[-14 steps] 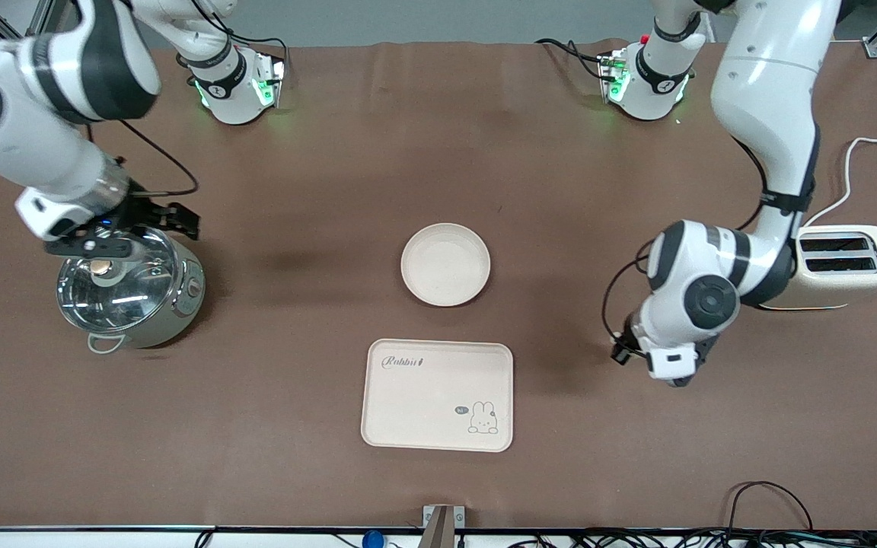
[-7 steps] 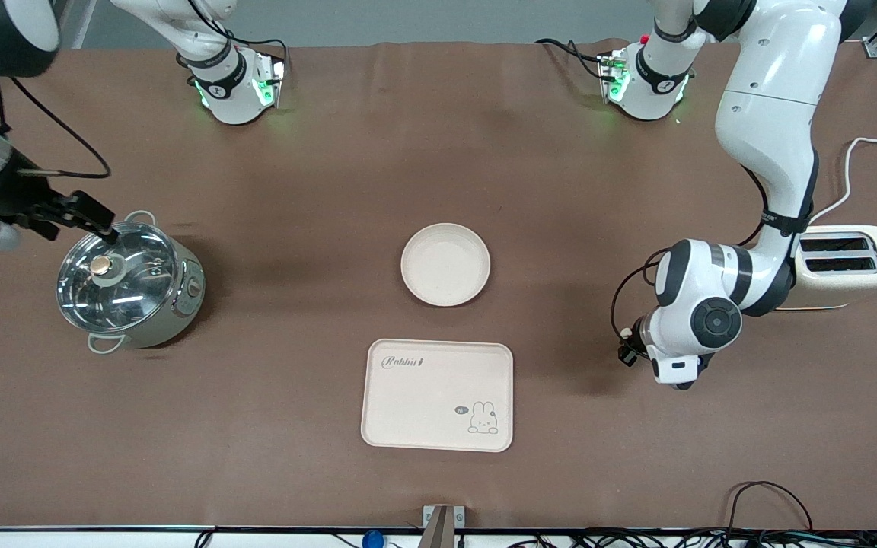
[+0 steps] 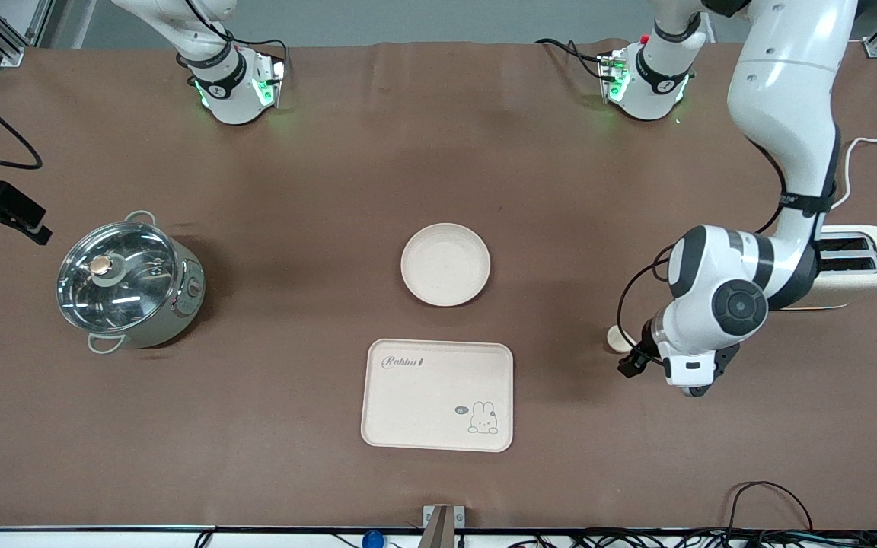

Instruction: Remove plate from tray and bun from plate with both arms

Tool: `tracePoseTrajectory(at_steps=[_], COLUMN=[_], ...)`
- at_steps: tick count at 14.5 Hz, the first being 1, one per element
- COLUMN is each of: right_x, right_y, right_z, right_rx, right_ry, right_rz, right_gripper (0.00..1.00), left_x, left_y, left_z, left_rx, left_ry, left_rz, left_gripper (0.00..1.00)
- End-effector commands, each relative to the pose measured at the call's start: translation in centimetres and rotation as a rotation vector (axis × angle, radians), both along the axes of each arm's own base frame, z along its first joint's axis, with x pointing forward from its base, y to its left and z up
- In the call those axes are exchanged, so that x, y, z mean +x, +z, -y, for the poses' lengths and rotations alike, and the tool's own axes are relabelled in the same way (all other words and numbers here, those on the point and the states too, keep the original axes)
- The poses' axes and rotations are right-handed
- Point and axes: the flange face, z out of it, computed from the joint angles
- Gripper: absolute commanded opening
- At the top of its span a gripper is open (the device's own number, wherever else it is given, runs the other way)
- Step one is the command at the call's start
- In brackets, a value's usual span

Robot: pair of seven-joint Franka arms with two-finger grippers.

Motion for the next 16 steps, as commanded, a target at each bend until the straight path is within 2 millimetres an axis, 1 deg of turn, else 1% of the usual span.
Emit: tracePoseTrajectory(at_steps=[1, 2, 3, 5, 6, 7, 8, 10, 11, 12, 13, 14, 16], right_x=[0.0, 0.0, 0.1, 0.1, 0.0, -0.1, -0.2, -0.7, -1.2, -1.4, -1.5, -1.7, -2.2], right_y=[0.9, 1.1, 1.0, 1.2, 1.4, 1.5, 1.4, 1.1, 0.7, 0.6, 0.4, 0.3, -0.3], right_z=[-0.3, 0.7, 1.1, 2.8, 3.5, 3.8, 4.2, 4.9, 5.0, 5.1, 5.2, 5.2, 4.7], right_rx=[-0.028, -0.021, -0.019, -0.014, -0.013, -0.010, -0.002, 0.028, 0.032, 0.035, 0.035, 0.035, 0.064], right_ry=[0.015, -0.003, -0.009, -0.041, -0.050, -0.055, -0.053, -0.048, -0.033, -0.010, 0.005, 0.025, 0.037], right_rz=[-0.010, -0.002, -0.002, 0.007, 0.008, 0.007, 0.003, -0.033, -0.081, -0.098, -0.109, -0.124, -0.177], right_gripper=[1.00, 1.00, 1.00, 1.00, 1.00, 1.00, 1.00, 1.00, 1.00, 1.00, 1.00, 1.00, 1.00], left_x=[-0.7, -0.9, -1.1, -2.0, -2.9, -3.7, -4.8, -7.7, -9.2, -10.5, -11.7, -12.9, -14.9], left_y=[5.2, 8.0, 10.9, 16.3, 19.8, 22.8, 25.8, 30.6, 32.6, 34.3, 35.4, 36.6, 37.2], left_z=[0.6, 0.4, 0.1, -0.7, -1.4, -2.4, -4.1, -5.4, -5.9, -6.9, -7.8, -7.8, -8.0], left_rx=[0.014, 0.014, 0.016, 0.024, 0.029, 0.035, 0.040, 0.044, 0.050, 0.049, 0.044, 0.045, 0.043], left_ry=[-0.038, -0.064, -0.118, -0.227, -0.288, -0.342, -0.400, -0.531, -0.585, -0.621, -0.649, -0.657, -0.670], left_rz=[0.022, 0.032, 0.039, 0.045, 0.054, 0.060, 0.053, 0.051, 0.054, 0.050, 0.027, 0.020, 0.007], left_gripper=[1.00, 1.00, 1.00, 1.00, 1.00, 1.00, 1.00, 1.00, 1.00, 1.00, 1.00, 1.00, 1.00])
